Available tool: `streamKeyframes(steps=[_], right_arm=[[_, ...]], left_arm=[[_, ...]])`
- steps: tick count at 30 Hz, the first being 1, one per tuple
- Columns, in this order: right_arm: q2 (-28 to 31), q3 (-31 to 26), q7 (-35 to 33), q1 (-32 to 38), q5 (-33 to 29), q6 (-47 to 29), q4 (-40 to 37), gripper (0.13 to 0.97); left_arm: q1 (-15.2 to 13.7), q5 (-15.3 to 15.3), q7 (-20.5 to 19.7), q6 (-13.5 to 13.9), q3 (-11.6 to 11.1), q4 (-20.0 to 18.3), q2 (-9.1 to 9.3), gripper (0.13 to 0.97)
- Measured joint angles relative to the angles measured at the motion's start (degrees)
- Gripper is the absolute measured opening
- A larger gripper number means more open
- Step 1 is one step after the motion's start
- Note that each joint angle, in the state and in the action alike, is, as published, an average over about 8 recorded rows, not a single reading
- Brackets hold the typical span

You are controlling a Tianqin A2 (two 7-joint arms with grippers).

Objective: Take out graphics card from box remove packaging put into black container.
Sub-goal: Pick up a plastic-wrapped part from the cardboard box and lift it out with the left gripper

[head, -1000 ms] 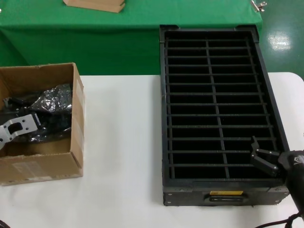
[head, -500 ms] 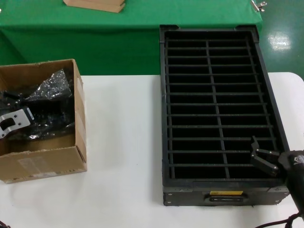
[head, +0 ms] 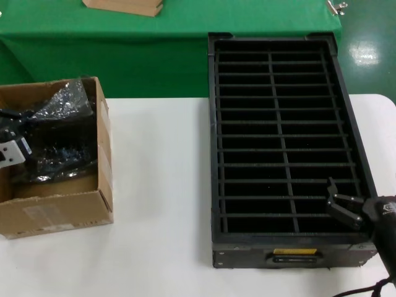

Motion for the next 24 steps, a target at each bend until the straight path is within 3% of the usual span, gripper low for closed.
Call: streamKeyframes(steps=[15, 24], right_arm=[[0.0, 0.0, 0.0, 0.0, 0.0, 0.0, 0.0, 0.966], [0.0, 0.0, 0.0, 0.0, 0.0, 0.0, 0.0, 0.966]], left_arm=[[15.92, 4.13, -22.05, -0.75, 3.98, -29.72, -6.1, 0.144], [22.9, 4.35, -29.85, -0.02, 3.58, -41.42, -10.1, 0.144]])
